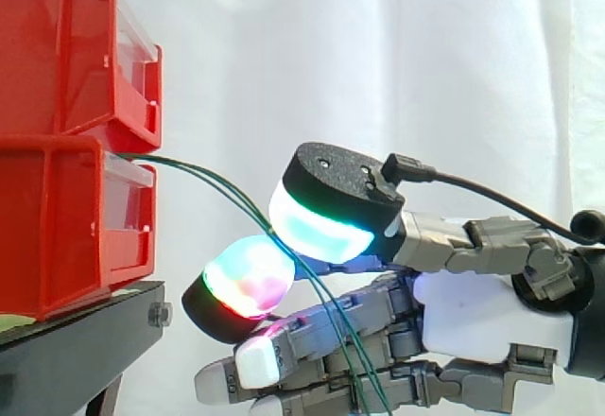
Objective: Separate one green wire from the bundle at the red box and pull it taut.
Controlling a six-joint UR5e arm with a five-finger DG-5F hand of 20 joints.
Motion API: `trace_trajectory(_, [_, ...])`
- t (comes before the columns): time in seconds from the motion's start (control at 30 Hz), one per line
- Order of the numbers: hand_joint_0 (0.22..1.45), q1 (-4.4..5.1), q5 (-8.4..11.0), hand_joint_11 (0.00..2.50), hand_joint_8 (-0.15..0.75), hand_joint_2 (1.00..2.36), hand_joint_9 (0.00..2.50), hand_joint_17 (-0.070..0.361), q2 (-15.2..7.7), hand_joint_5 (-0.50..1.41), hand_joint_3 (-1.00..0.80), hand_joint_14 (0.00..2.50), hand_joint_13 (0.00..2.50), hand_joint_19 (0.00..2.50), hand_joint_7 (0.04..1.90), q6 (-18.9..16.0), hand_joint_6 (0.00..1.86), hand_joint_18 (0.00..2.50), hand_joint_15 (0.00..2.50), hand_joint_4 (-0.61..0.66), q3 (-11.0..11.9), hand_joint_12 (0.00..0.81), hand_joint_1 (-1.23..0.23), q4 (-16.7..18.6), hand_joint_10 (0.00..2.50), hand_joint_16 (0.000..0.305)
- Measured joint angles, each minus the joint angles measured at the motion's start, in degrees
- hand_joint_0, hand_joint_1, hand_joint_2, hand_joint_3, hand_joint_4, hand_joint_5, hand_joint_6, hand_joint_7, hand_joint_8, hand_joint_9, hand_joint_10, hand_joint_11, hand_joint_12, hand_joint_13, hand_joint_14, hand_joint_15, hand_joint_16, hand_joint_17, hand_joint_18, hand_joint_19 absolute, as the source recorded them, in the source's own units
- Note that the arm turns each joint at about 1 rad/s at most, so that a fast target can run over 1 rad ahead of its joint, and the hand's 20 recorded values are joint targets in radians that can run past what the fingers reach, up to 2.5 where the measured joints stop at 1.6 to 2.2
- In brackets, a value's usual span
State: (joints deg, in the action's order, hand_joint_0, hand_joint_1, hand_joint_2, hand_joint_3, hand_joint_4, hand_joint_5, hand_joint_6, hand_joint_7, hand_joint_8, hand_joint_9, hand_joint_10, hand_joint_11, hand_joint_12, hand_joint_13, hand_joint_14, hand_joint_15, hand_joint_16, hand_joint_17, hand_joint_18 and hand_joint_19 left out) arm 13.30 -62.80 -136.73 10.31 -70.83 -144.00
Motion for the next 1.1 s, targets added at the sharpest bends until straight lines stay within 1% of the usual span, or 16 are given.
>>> trace_trajectory(0.13, [0.57,0.01,-0.7,0.4,0.283,1.01,0.96,0.105,0.0,-0.11,-0.37,0.01,0.48,0.37,1.1,-0.9,0.89,0.46,0.16,0.18,1.2,0.343,-0.63,-2.6,0.01,0.047])
trace_trajectory(0.3, [0.58,0.01,-1.25,0.4,0.283,1.01,0.96,0.105,0.0,-0.11,-0.31,0.01,0.48,0.37,1.11,-1.6,0.89,0.47,0.16,0.18,1.9,0.342,-0.67,-4.5,0.01,0.047])
trace_trajectory(0.37, [0.58,0.0,-1.31,0.41,0.28,1.01,0.93,0.106,0.0,-0.12,-0.28,0.01,0.47,0.38,1.09,-1.8,0.89,0.46,0.17,0.18,2.0,0.343,-0.74,-4.9,0.01,0.047])
trace_trajectory(0.5, [0.59,-0.01,-1.4,0.4,0.277,1.01,0.89,0.106,0.1,-0.14,-0.3,0.01,0.45,0.39,1.05,-1.9,0.9,0.44,0.16,0.17,2.5,0.346,-0.78,-5.4,0.02,0.047])
trace_trajectory(0.53, [0.58,-0.01,-1.4,0.4,0.275,1.01,0.89,0.106,0.1,-0.14,-0.33,0.01,0.45,0.38,1.03,-1.9,0.9,0.44,0.16,0.19,2.5,0.346,-0.79,-5.5,0.01,0.047])
trace_trajectory(0.6, [0.57,-0.03,-1.43,0.4,0.275,1.01,0.89,0.107,0.1,-0.13,-0.38,0.01,0.45,0.38,1.02,-2.1,0.9,0.44,0.16,0.2,2.7,0.347,-0.78,-6.0,0.01,0.048])
trace_trajectory(0.7, [0.54,-0.1,-1.55,0.4,0.286,1.0,0.93,0.109,0.2,-0.13,-0.44,0.01,0.46,0.38,1.03,-2.8,0.89,0.45,0.16,0.19,3.0,0.35,-0.59,-7.0,0.01,0.049])
trace_trajectory(0.73, [0.55,-0.13,-1.59,0.4,0.287,1.0,0.93,0.109,0.3,-0.13,-0.43,0.01,0.46,0.38,1.04,-3.1,0.89,0.45,0.16,0.19,3.1,0.351,-0.58,-7.4,0.01,0.048])
trace_trajectory(0.77, [0.57,-0.19,-1.63,0.4,0.282,1.01,0.93,0.107,0.4,-0.13,-0.4,0.01,0.46,0.39,1.05,-3.3,0.89,0.45,0.16,0.19,3.2,0.345,-0.53,-7.9,0.01,0.047])
trace_trajectory(0.83, [0.57,-0.25,-1.67,0.4,0.284,1.01,0.93,0.107,0.7,-0.13,-0.36,0.01,0.46,0.39,1.07,-3.5,0.88,0.45,0.17,0.19,3.3,0.346,-0.52,-8.7,0.01,0.047])
trace_trajectory(0.9, [0.57,-0.32,-1.69,0.41,0.285,1.01,0.93,0.107,1.1,-0.13,-0.3,0.01,0.46,0.39,1.08,-3.6,0.88,0.45,0.17,0.19,3.3,0.348,-0.55,-9.6,0.01,0.048])
trace_trajectory(0.93, [0.57,-0.34,-1.72,0.4,0.297,1.01,0.94,0.112,1.2,-0.13,-0.26,0.01,0.47,0.38,1.09,-3.7,0.89,0.46,0.17,0.2,3.3,0.357,-0.61,-10.1,0.01,0.05])
trace_trajectory(0.97, [0.57,-0.35,-1.77,0.41,0.309,1.01,0.94,0.119,1.3,-0.12,-0.22,0.01,0.48,0.37,1.09,-3.7,0.89,0.48,0.17,0.21,3.3,0.373,-0.64,-10.7,0.01,0.053])
trace_trajectory(1.03, [0.57,-0.36,-1.89,0.4,0.32,1.01,0.95,0.125,1.5,-0.12,-0.19,0.01,0.49,0.36,1.06,-3.8,0.9,0.5,0.16,0.21,3.3,0.386,-0.7,-11.6,0.01,0.056])
trace_trajectory(1.1, [0.57,-0.37,-1.99,0.4,0.32,1.01,0.95,0.126,1.8,-0.13,-0.19,0.01,0.49,0.36,1.04,-4.0,0.9,0.5,0.16,0.2,3.3,0.389,-0.71,-12.4,0.01,0.056])
